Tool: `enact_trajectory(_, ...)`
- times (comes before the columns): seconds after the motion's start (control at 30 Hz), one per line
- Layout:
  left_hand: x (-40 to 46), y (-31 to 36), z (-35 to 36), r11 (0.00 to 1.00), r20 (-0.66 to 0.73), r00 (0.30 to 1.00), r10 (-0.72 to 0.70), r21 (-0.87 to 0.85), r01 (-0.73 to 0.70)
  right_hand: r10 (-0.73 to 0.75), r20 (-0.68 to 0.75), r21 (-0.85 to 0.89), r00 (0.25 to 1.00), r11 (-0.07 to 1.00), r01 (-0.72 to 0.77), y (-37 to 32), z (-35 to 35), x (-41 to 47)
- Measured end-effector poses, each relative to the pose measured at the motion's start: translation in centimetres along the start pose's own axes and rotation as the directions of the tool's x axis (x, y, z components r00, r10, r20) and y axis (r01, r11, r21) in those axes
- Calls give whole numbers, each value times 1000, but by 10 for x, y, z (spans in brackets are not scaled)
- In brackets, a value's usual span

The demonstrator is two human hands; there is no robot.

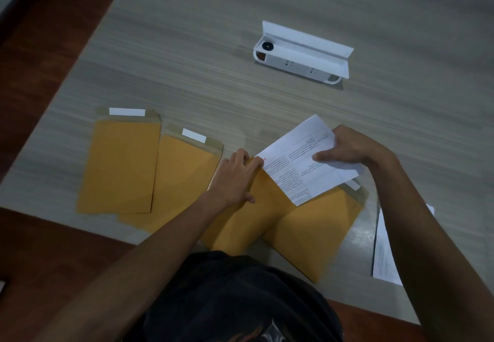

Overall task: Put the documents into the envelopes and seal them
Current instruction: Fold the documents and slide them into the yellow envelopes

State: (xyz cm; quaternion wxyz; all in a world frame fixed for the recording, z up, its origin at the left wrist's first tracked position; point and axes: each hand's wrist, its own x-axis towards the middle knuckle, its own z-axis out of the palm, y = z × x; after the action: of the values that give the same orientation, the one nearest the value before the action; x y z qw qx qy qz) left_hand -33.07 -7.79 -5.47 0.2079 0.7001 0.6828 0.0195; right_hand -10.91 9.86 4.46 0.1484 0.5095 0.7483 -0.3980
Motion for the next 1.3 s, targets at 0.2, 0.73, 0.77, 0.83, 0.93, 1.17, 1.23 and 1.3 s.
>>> enact_trajectory(0.2, 0, 9, -1, 991, 28, 998, -60, -119, 63, -13, 81, 126, 997, 992, 3, -7, 25, 5)
enact_trajectory(0.73, -10, 70, 25, 941, 112, 938, -329, -46, 336, 117, -185, 174, 976, 981, -85, 26, 49, 15)
enact_trajectory(0.77, -12, 69, 27, 943, 120, 940, -320, -51, 327, 129, -191, 174, 973, 980, -96, 28, 52, 16)
enact_trajectory(0.83, -16, 68, 31, 951, 126, 946, -298, -47, 306, 155, -192, 181, 969, 976, -120, 31, 58, 16)
enact_trajectory(0.93, -19, 66, 33, 957, 120, 954, -276, -63, 285, 186, -184, 204, 965, 968, -147, 31, 63, 17)
enact_trajectory(1.17, -25, 59, 31, 974, 69, 980, -185, -121, 193, 155, -120, 188, 981, 973, -131, 27, 68, 15)
enact_trajectory(1.23, -27, 64, 32, 979, 50, 987, -156, -123, 161, 133, -98, 172, 986, 978, -115, 22, 72, 12)
enact_trajectory(1.3, -26, 68, 31, 977, 24, 986, -163, -136, 165, 94, -102, 128, 990, 988, -81, 17, 78, 8)
